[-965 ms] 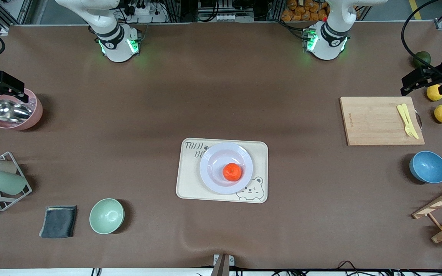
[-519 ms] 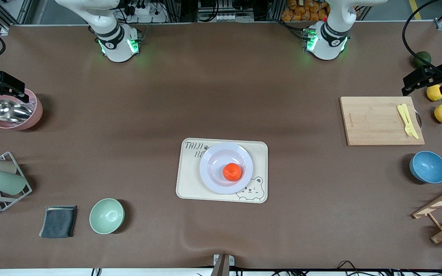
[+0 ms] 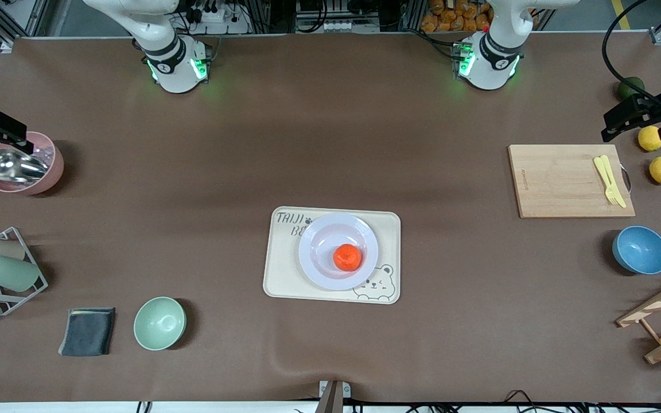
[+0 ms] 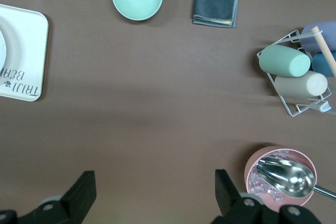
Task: Place orange and plate with both arms
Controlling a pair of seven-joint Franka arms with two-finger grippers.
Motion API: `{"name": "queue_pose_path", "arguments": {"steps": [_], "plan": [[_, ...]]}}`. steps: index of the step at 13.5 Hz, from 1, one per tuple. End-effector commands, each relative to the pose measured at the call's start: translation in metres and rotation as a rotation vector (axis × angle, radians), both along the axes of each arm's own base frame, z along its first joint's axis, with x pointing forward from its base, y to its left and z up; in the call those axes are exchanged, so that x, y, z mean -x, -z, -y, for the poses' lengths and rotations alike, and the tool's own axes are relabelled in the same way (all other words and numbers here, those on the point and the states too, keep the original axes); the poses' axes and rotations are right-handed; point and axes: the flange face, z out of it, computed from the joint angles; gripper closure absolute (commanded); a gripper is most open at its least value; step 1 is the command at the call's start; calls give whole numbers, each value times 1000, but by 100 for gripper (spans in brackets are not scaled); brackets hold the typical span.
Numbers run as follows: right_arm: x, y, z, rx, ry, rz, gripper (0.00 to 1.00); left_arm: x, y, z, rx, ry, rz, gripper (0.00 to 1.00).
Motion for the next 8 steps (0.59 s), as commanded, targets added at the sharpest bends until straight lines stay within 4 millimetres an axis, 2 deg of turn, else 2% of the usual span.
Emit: {"name": "queue_pose_path", "arguments": {"steps": [1,8], "plan": [[3,2,2,17,2,-6,0,6,-7,0,21,10,0,0],[3,1,2,18,1,-5,0,7,-6,0,14,9,-15,0]]}}
